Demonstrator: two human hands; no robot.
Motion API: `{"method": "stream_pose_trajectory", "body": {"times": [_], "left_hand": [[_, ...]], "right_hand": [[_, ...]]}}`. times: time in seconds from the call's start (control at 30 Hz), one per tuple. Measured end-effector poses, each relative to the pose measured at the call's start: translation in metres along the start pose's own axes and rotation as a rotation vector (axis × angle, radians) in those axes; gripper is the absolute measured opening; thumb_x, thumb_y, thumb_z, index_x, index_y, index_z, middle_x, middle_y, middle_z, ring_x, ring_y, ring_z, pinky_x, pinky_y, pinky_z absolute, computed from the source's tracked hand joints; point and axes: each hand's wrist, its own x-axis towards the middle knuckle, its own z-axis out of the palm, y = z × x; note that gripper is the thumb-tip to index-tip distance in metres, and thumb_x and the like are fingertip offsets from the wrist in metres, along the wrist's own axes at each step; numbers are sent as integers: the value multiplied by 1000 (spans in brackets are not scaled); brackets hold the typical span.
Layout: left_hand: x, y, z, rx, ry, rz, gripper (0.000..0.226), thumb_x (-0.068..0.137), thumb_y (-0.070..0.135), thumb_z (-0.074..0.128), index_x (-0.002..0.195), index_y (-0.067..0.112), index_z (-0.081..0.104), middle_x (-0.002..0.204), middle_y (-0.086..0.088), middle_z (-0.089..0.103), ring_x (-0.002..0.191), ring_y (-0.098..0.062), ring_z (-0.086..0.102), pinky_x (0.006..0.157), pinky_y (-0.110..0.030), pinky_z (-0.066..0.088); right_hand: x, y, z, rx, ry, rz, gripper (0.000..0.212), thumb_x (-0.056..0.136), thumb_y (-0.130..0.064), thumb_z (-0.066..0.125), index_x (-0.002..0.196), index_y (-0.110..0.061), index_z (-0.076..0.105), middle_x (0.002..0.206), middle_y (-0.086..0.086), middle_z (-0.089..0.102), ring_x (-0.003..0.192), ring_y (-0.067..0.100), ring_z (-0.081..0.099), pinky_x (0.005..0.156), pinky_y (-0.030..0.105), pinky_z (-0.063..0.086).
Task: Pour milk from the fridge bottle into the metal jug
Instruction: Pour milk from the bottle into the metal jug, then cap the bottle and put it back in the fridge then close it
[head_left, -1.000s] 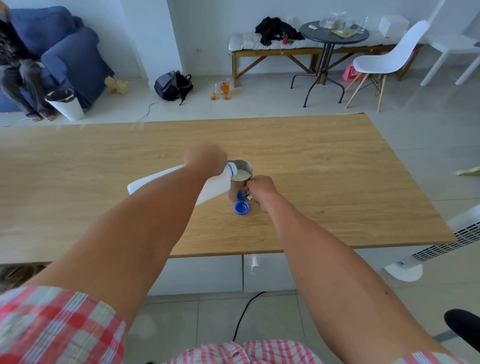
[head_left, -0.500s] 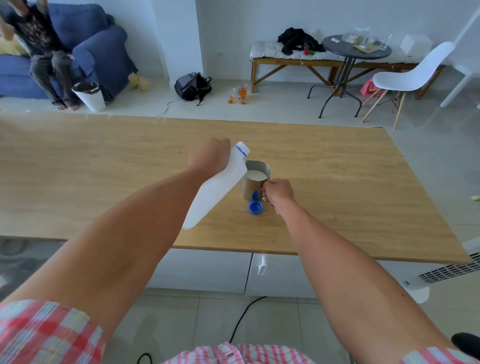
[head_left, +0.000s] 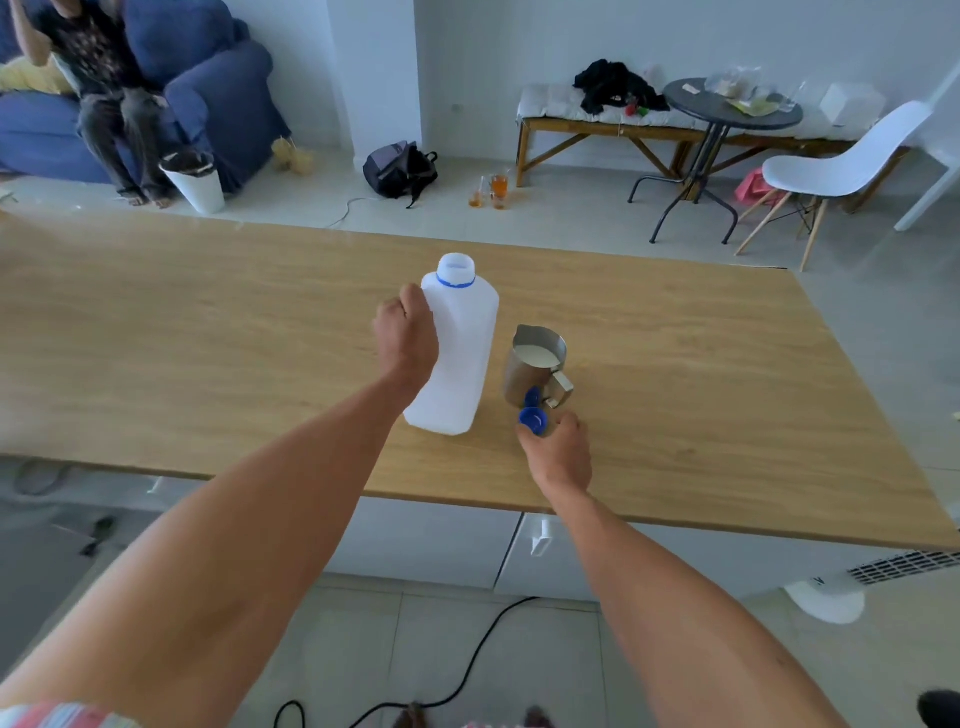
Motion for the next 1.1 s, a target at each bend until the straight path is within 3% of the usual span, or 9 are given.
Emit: {"method": "stream_pose_trajectory", "body": {"times": [0.07, 0.2, 0.4, 0.53, 0.73, 0.83, 0.9, 1.0, 1.1], "left_hand": [[-4, -7, 1, -45, 23, -16, 35, 91, 25, 33, 70, -2, 30, 67, -8, 34, 61, -18, 27, 54, -37, 23], [-24, -15, 5, -127, 69, -16, 32, 95, 21, 34, 66, 9, 32, 65, -9, 34, 61, -17, 28, 54, -35, 24], [-20, -14, 2, -166, 81, -12, 34, 96, 22, 34, 64, 13, 31, 63, -6, 35, 61, -18, 30, 56, -36, 27], [-17, -19, -2, -136, 58, 2, 37, 101, 22, 33, 66, 9, 35, 65, -9, 36, 61, -17, 31, 55, -35, 27], [-17, -26, 0, -96, 27, -29, 38, 101, 25, 32, 66, 9, 34, 66, -8, 34, 60, -17, 27, 54, -34, 24], [-19, -25, -2, -100, 6, -20, 37, 100, 25, 32, 66, 12, 31, 66, -8, 33, 59, -17, 27, 54, -34, 23], [-20, -24, -4, -96, -10, -13, 36, 100, 24, 31, 67, 12, 32, 66, -8, 33, 58, -16, 26, 53, -33, 23], [-19, -24, -6, -91, -19, -19, 36, 100, 23, 32, 69, 5, 37, 67, -8, 37, 58, -15, 28, 51, -32, 25], [-18, -25, -7, -91, -27, -20, 37, 100, 22, 32, 69, 1, 37, 66, -8, 38, 57, -15, 29, 51, -33, 25]], "right_hand": [[5, -2, 8, -29, 21, 30, 43, 81, -53, 76, 105, -20, 61, 101, -3, 57, 85, 22, 62, 72, 39, 55], [9, -4, 12, -114, 119, 67, 48, 75, -56, 80, 104, -20, 66, 101, 3, 62, 93, 28, 65, 78, 39, 51], [6, -9, 15, -72, 172, 28, 31, 82, -48, 73, 94, -20, 67, 97, 2, 61, 88, 26, 63, 83, 43, 53], [-20, -11, 13, 240, 78, 0, 26, 74, -37, 73, 89, -19, 62, 92, -1, 61, 76, 18, 62, 65, 32, 52], [-28, -51, -13, 455, 99, -313, 6, 87, -20, 65, 90, -16, 69, 79, -2, 62, 73, 11, 54, 67, 22, 44], [-20, -92, -38, 531, 126, -394, 12, 89, -23, 64, 89, -13, 70, 77, 0, 63, 69, 6, 52, 65, 20, 43], [-15, -123, -55, 629, 114, -398, 12, 87, -22, 73, 94, -13, 68, 79, -1, 67, 68, 6, 57, 67, 23, 49], [-9, -167, -72, 738, 48, -447, 28, 79, -19, 83, 96, -15, 62, 84, -2, 70, 70, 7, 63, 69, 28, 55], [-6, -193, -77, 698, -67, -555, 35, 76, -22, 87, 94, -15, 58, 84, 2, 70, 70, 9, 62, 67, 27, 54]]}}
